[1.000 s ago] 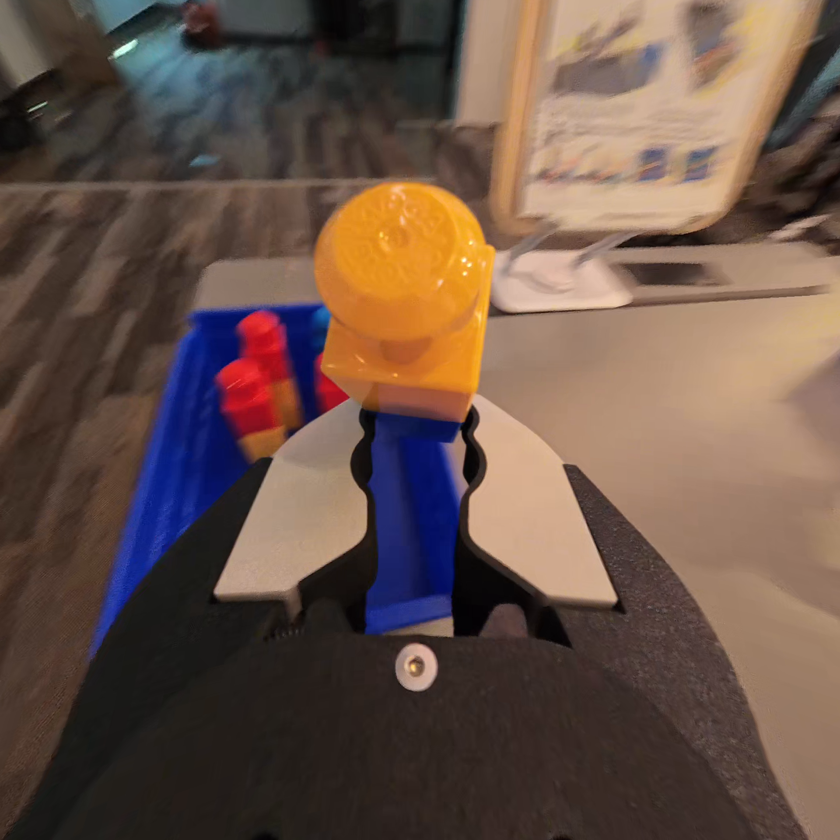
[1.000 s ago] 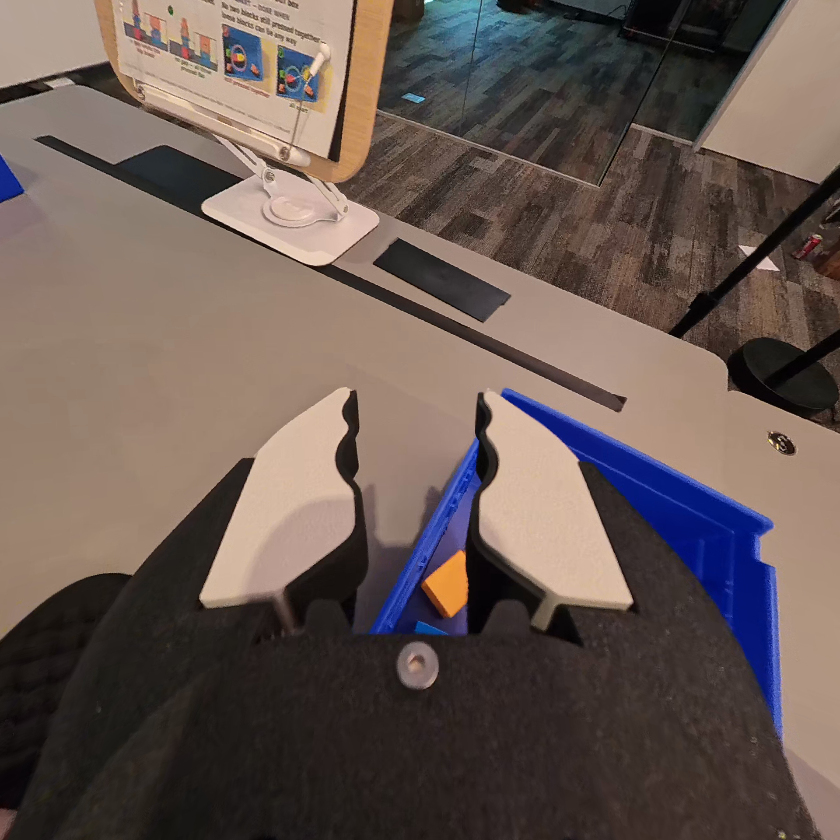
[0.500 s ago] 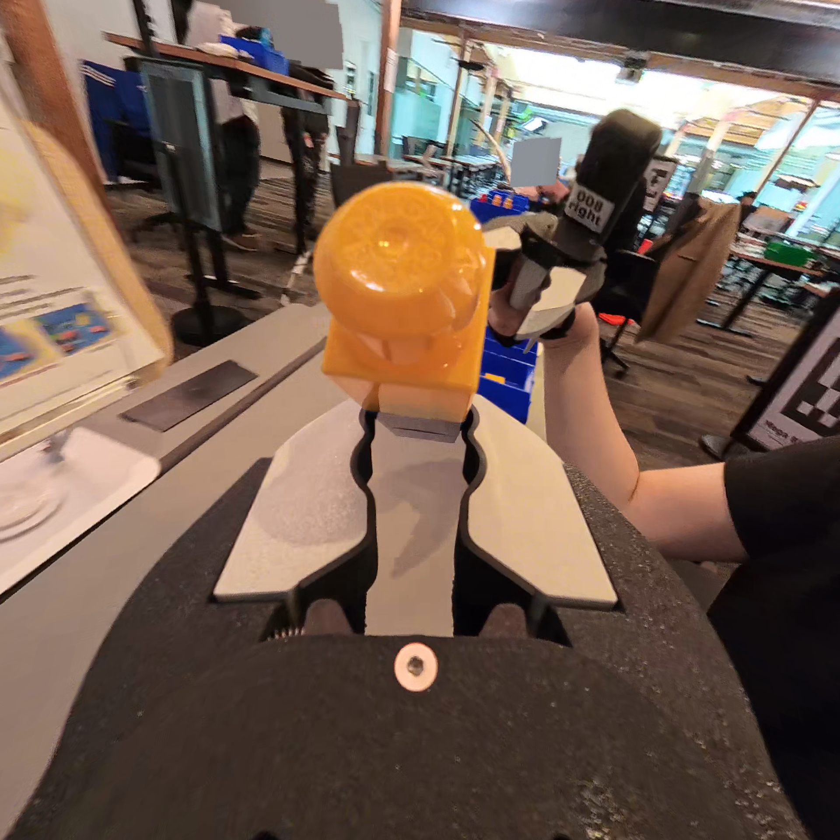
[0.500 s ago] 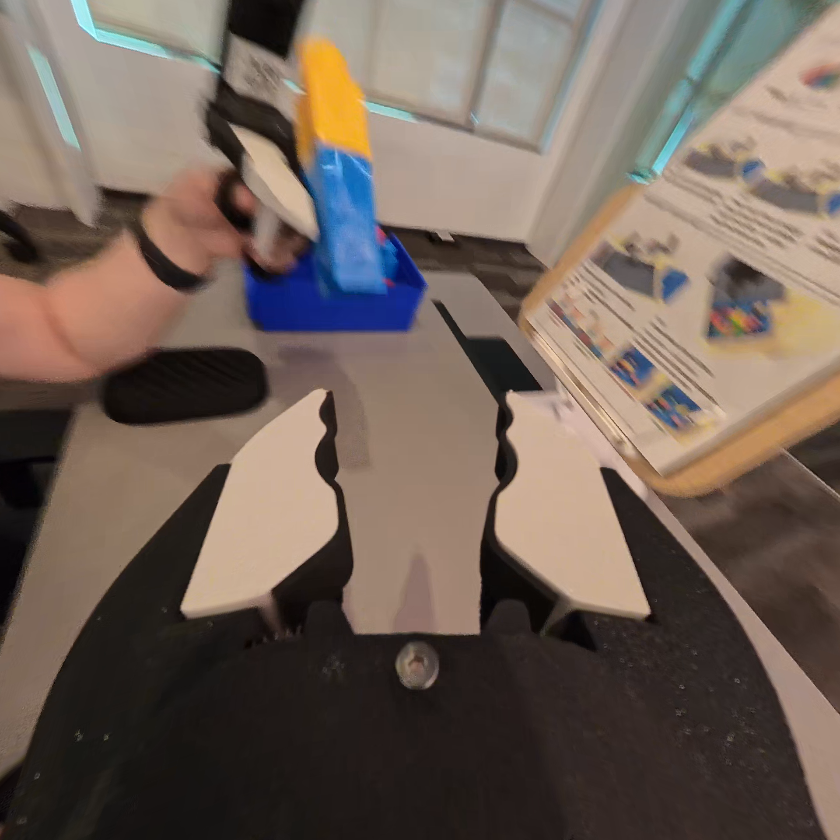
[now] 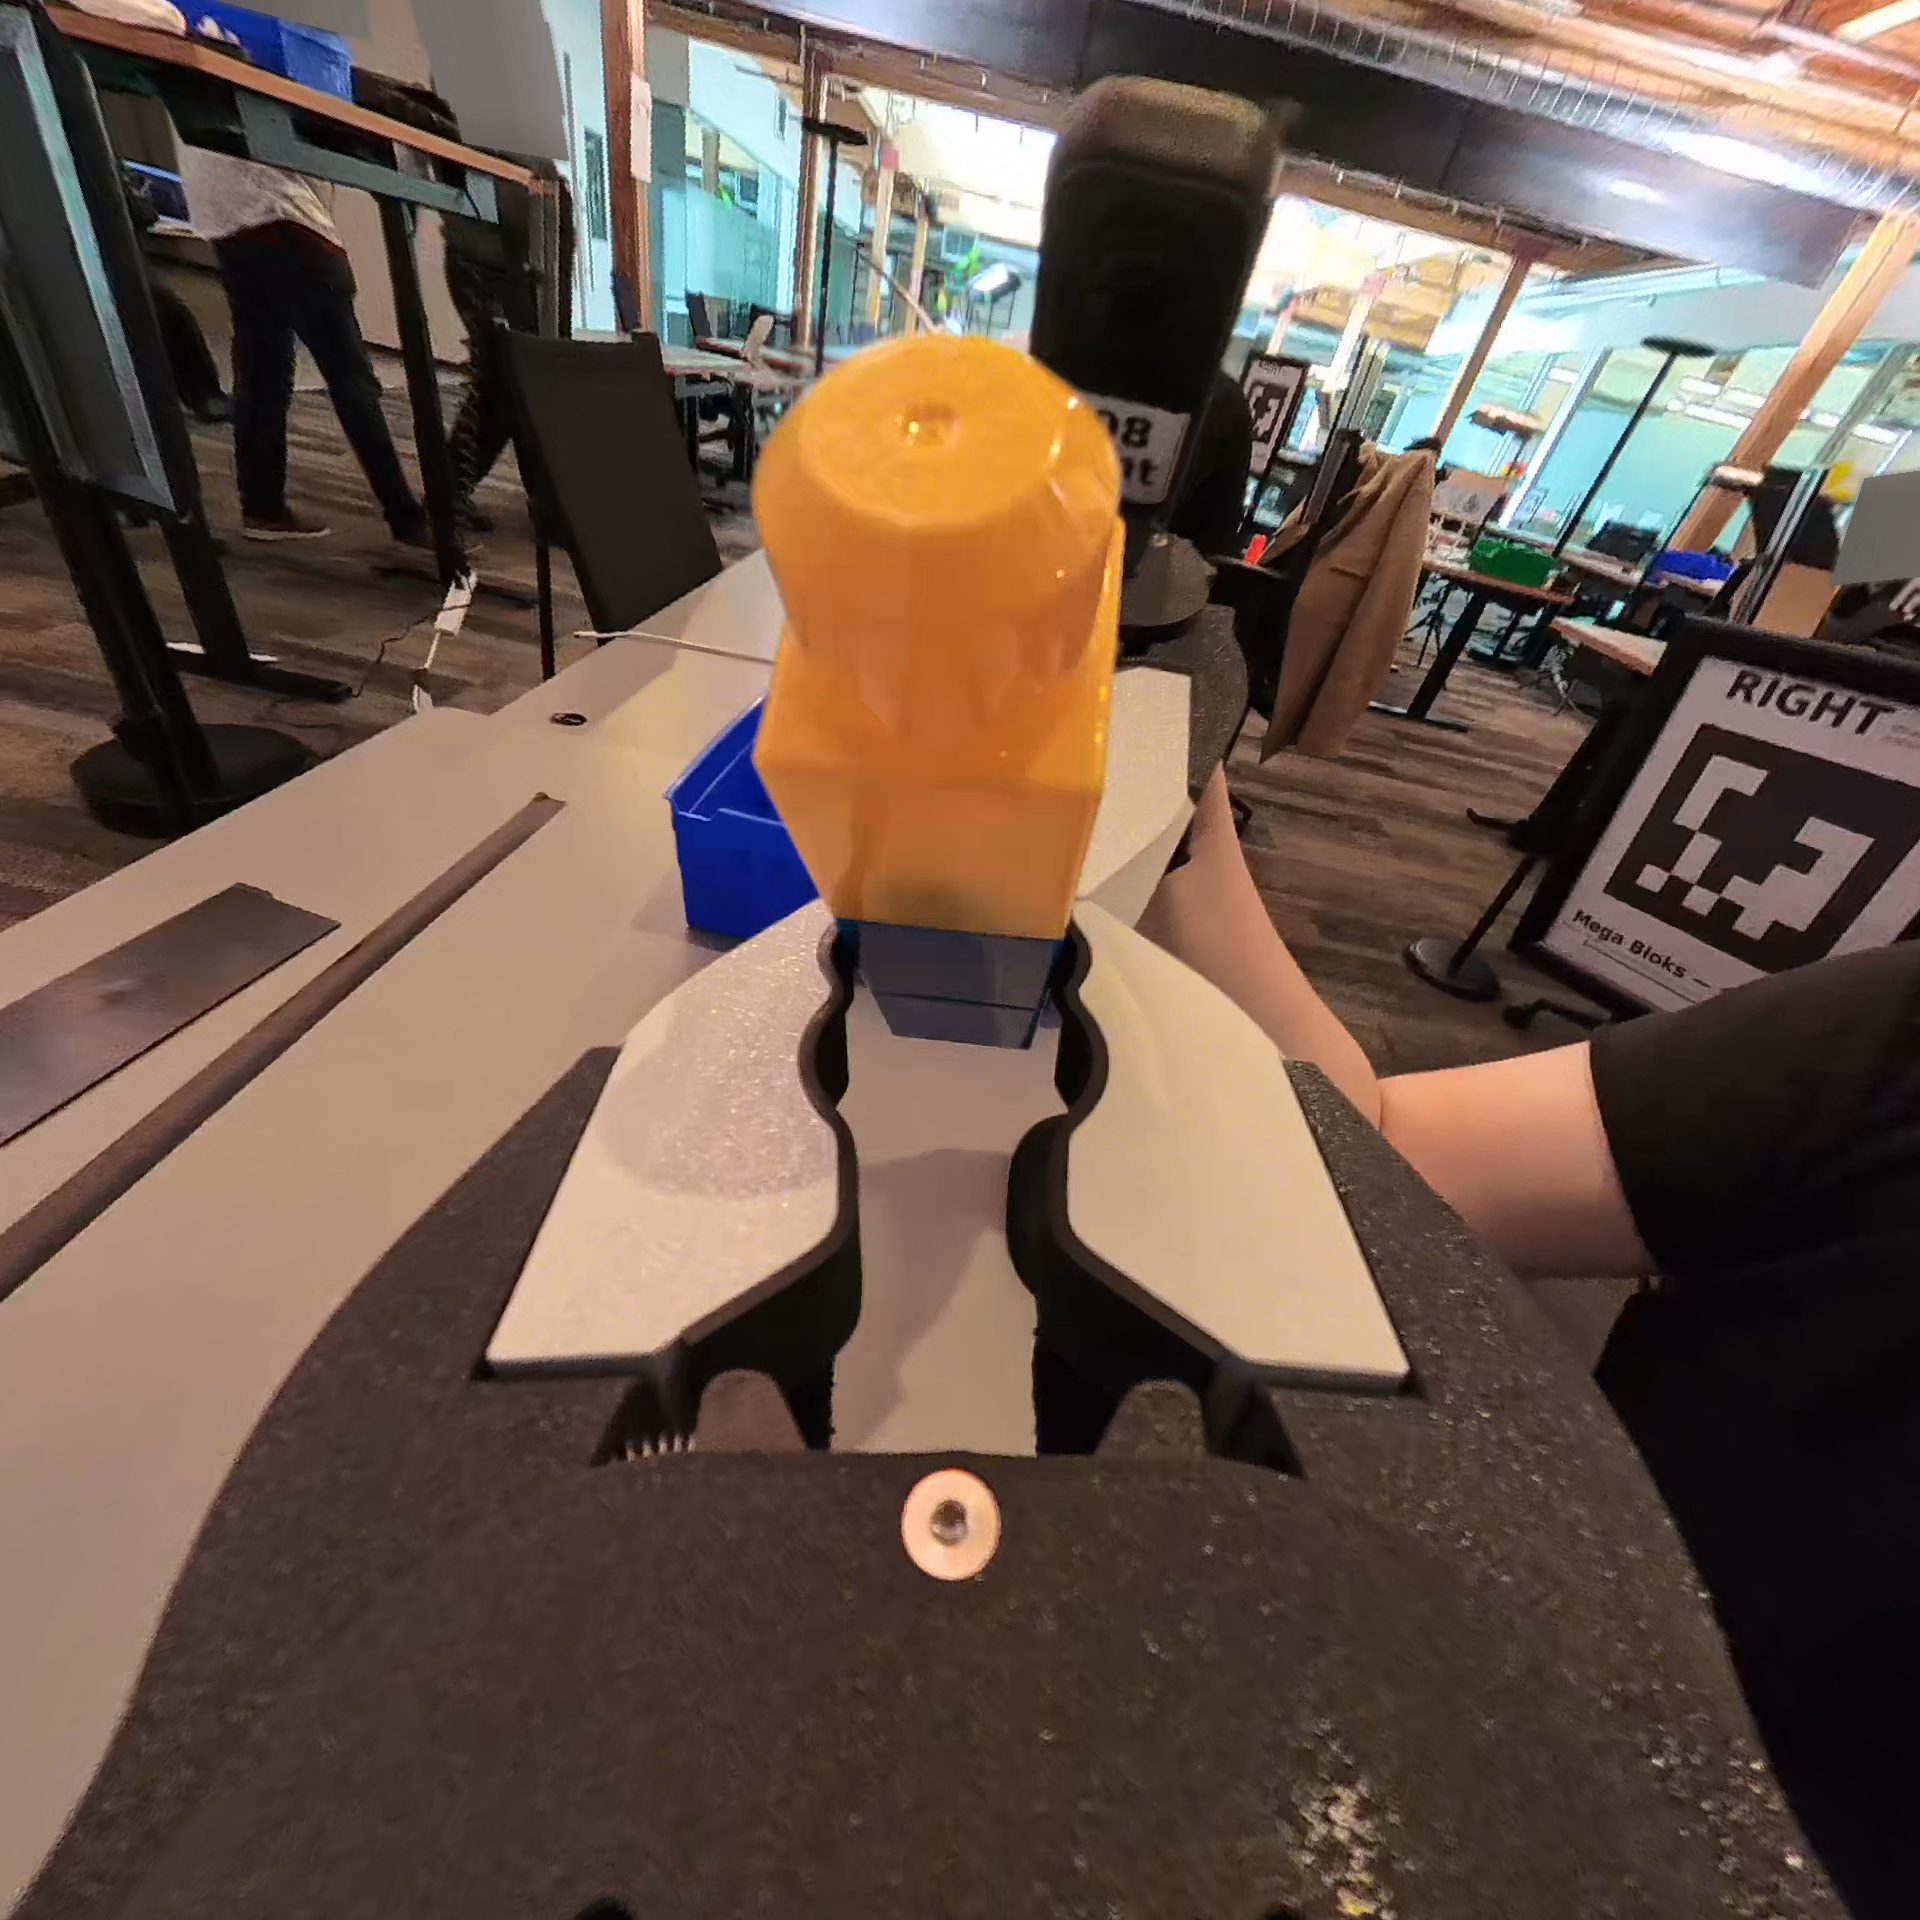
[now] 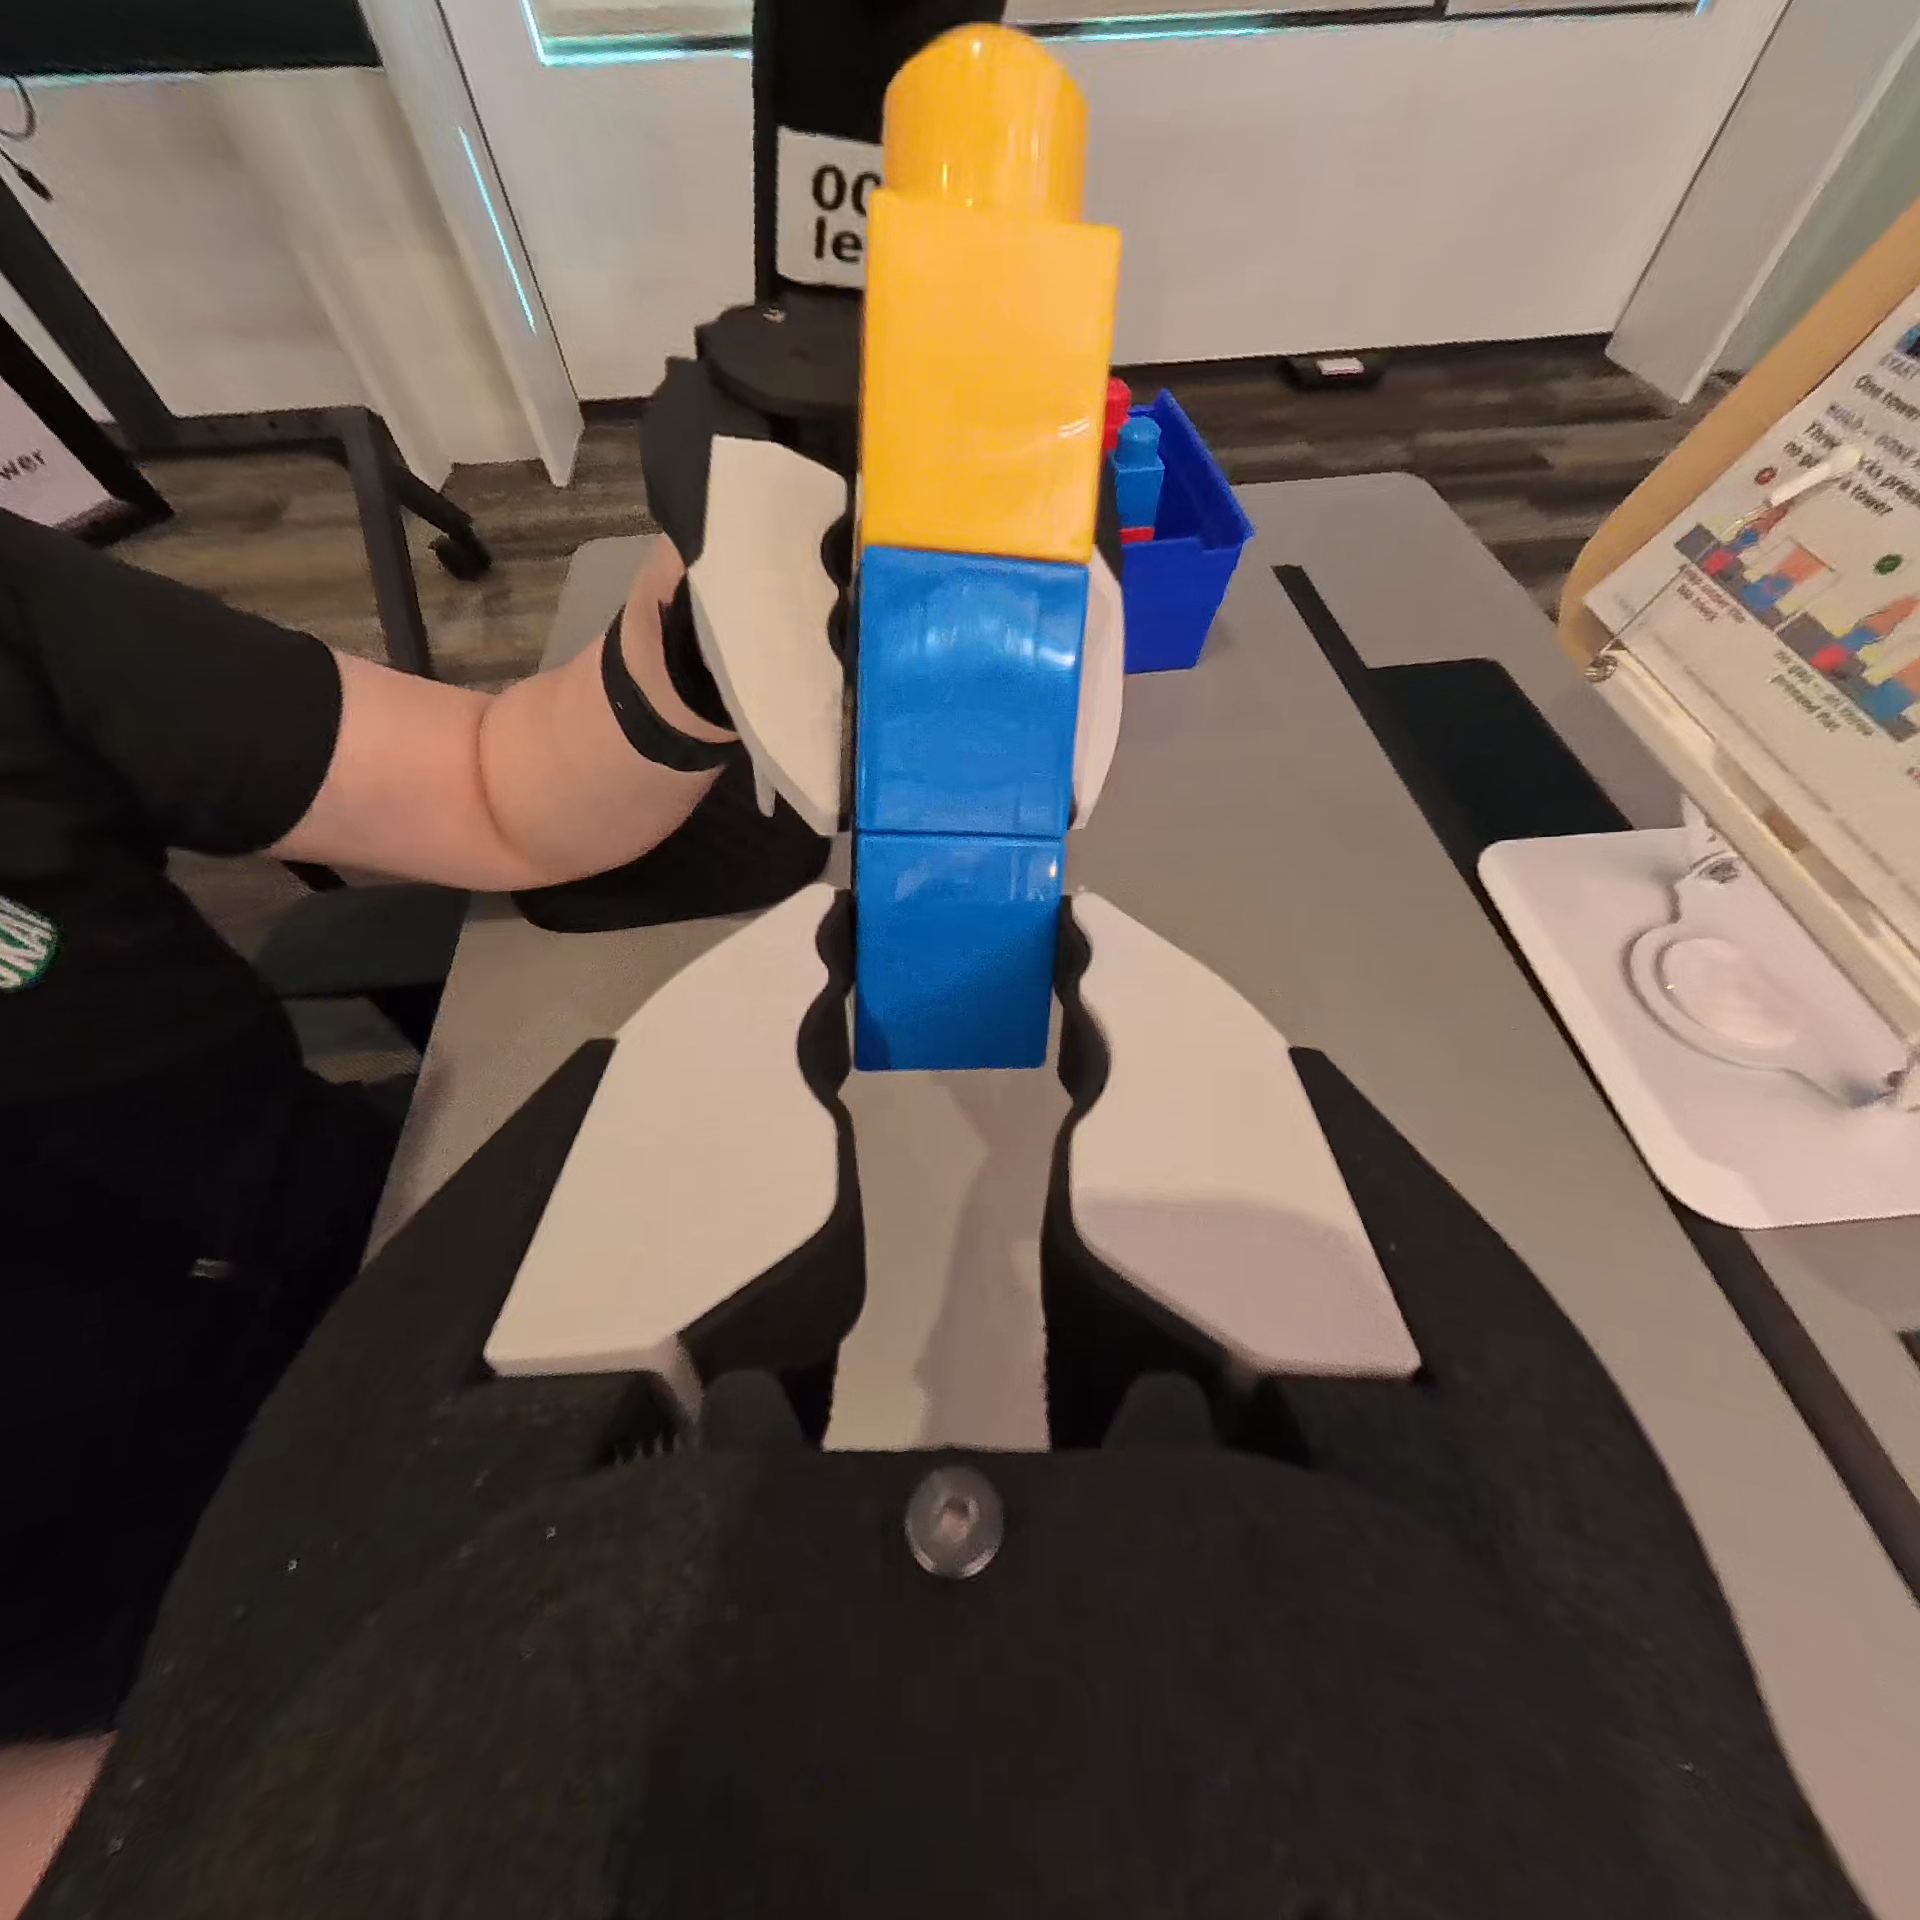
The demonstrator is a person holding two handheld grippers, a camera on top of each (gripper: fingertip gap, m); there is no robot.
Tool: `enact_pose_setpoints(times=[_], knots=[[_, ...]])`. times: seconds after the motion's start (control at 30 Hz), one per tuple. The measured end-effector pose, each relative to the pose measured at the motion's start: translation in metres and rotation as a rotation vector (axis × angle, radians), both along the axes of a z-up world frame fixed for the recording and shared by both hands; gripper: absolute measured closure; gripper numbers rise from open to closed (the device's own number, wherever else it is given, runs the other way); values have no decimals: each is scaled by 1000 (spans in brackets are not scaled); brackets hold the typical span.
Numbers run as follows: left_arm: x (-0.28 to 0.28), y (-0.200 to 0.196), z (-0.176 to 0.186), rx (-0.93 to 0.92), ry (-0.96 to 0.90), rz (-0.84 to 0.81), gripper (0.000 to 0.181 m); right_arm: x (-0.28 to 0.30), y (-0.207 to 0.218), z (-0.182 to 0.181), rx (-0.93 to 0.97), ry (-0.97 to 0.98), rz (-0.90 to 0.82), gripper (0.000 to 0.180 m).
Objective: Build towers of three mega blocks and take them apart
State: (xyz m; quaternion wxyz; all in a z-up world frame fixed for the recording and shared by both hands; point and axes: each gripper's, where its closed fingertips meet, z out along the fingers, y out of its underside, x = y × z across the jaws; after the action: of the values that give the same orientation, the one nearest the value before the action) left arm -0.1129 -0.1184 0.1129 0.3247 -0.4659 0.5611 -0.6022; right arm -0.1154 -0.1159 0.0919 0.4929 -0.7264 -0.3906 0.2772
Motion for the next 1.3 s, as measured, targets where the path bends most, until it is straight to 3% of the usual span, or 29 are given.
enact_pose_setpoints(times=[0.17,0.4,0.8,0.93,1.03,1.17,1.3], knots=[[-8,4,8,-116,-68,-30,142,-7,4,-8,1,-21,14,144],[-8,8,6,-24,-71,21,141,-14,8,-6,-13,11,24,144],[-10,12,12,-71,-80,36,144,-19,10,-4,-65,96,43,144],[-33,36,38,-128,-194,103,144,-2,7,-34,-99,-102,14,144],[-52,47,45,-71,-191,135,144,5,-2,-31,-82,-99,29,144],[-58,36,48,-24,-173,95,143,33,-7,-19,-41,-84,-67,144],[-48,26,35,36,-108,78,143,107,-30,7,44,2,-328,144]])
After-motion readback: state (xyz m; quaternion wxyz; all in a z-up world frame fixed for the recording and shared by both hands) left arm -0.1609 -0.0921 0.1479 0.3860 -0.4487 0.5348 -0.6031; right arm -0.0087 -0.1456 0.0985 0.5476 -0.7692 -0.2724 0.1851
